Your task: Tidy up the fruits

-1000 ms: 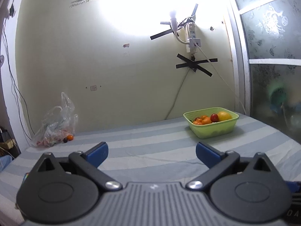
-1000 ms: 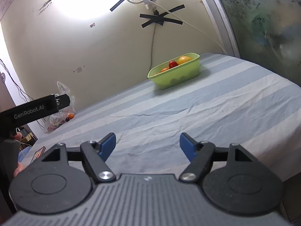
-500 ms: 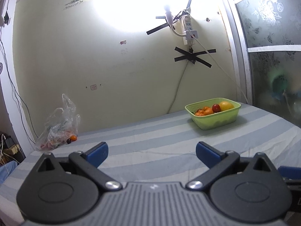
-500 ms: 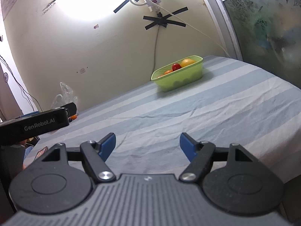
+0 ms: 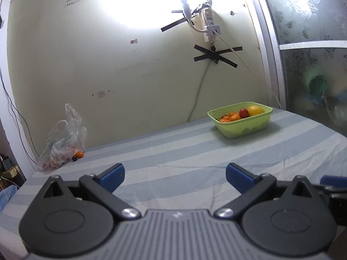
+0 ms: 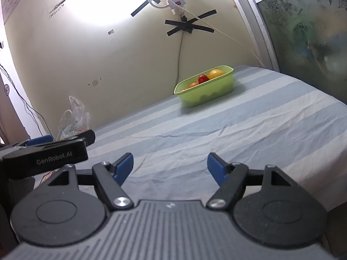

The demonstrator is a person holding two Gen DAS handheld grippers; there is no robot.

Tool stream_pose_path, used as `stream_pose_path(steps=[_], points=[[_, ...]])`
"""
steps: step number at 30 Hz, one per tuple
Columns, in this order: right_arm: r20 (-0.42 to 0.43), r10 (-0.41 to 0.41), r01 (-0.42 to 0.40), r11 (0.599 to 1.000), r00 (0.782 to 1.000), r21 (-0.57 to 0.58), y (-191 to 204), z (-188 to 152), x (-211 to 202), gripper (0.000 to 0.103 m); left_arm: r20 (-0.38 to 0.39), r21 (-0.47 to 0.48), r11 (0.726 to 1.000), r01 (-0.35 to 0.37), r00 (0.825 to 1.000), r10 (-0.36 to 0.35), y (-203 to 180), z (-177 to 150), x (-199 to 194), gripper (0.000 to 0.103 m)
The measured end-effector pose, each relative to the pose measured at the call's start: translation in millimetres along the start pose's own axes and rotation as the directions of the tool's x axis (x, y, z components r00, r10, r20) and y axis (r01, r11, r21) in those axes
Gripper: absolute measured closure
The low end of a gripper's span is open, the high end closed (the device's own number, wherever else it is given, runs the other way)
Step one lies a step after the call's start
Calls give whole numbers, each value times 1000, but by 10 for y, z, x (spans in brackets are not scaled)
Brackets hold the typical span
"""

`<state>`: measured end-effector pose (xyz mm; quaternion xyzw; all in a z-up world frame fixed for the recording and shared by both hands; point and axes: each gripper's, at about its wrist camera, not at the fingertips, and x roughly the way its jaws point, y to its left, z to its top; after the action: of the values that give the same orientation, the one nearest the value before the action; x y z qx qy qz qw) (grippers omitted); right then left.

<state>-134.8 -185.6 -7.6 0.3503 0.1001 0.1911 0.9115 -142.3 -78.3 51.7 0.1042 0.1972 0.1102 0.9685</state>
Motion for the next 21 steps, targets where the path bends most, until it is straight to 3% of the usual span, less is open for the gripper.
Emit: stream_pose_path(steps=[21], points=[[-11,-17,18,999,1000,29,-36,-2,35,26,-126,16,999,30,992,-28,-53,-173,163,0]])
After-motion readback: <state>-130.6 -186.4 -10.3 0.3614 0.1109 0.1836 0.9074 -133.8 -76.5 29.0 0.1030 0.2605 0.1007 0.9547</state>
